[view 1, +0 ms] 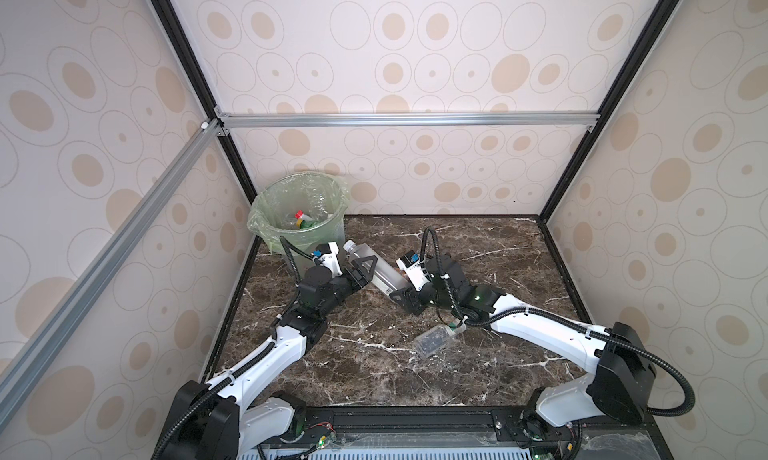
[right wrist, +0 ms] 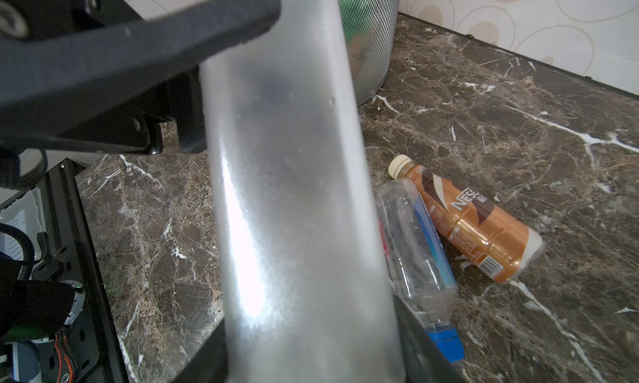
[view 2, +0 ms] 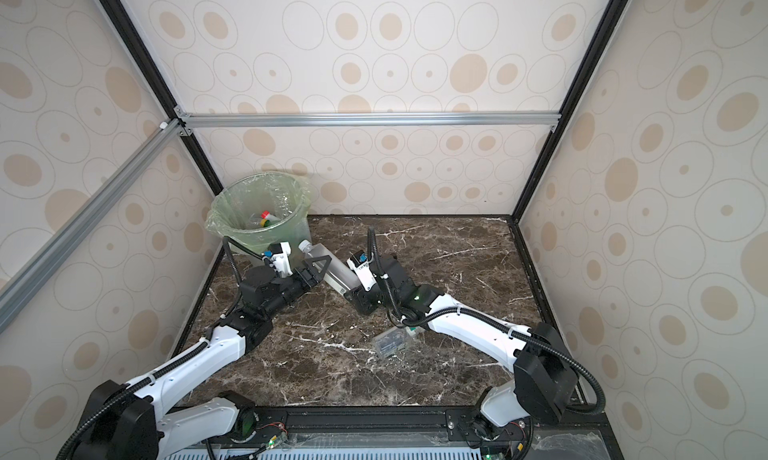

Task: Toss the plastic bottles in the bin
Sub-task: 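Grasp the frosted bottle's cap end with the left gripper while right releases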

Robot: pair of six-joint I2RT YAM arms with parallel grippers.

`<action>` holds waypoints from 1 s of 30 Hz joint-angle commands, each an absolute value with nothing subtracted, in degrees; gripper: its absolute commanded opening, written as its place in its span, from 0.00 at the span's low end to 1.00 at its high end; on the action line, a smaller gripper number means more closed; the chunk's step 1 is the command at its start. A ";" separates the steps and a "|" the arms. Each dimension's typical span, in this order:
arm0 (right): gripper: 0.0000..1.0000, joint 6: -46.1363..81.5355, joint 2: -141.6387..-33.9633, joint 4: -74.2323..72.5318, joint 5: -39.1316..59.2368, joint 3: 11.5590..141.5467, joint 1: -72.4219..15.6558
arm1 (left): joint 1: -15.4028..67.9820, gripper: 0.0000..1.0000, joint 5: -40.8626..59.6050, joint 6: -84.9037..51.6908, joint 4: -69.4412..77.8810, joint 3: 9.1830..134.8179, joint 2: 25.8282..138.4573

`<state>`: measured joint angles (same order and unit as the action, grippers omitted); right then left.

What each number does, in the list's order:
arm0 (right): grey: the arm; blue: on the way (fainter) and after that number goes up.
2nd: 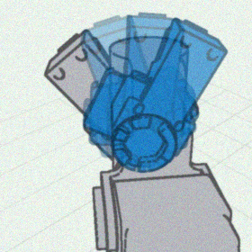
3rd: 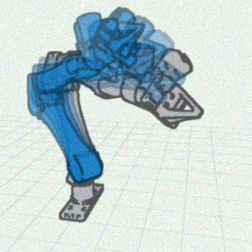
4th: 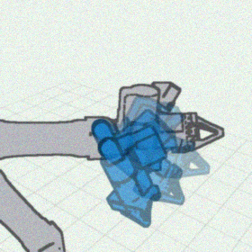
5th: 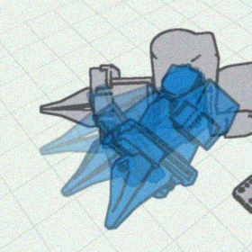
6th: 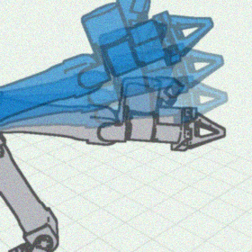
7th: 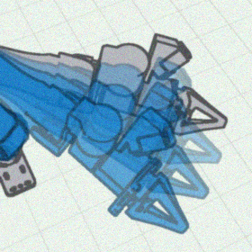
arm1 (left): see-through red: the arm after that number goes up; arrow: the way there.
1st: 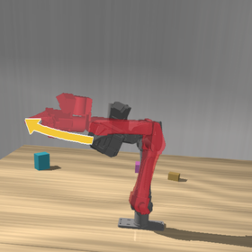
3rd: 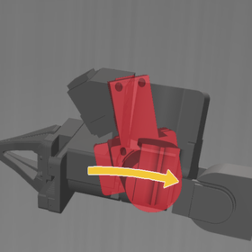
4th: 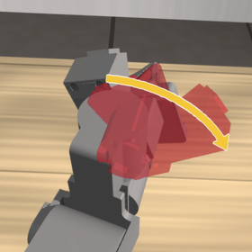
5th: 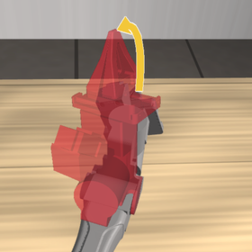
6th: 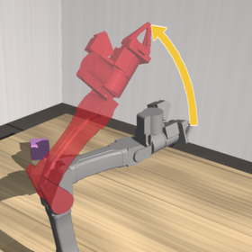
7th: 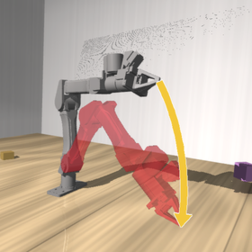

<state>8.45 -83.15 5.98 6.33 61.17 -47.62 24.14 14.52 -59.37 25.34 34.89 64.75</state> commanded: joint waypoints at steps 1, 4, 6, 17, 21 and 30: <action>0.47 9.08 -81.50 4.41 7.54 61.61 -48.04 | 24.87 0.68 12.83 -59.29 28.13 38.16 65.04; 0.49 9.31 -81.39 4.30 7.65 61.61 -48.05 | 25.09 0.58 12.56 -58.98 27.94 38.88 65.04; 0.53 9.25 -81.30 4.35 7.82 61.79 -48.01 | 25.31 0.54 12.35 -58.59 27.58 39.21 65.04; 0.81 7.58 -77.37 6.88 3.13 62.22 -48.00 | 25.53 0.49 10.94 -51.17 18.28 46.58 65.96; 1.00 6.56 -75.59 8.06 0.14 63.01 -47.92 | 25.49 0.49 9.82 -46.17 10.34 52.32 67.00; 0.99 5.08 -76.11 12.28 -4.61 72.05 -47.26 | 25.30 0.47 -0.63 -29.45 -15.02 77.05 73.37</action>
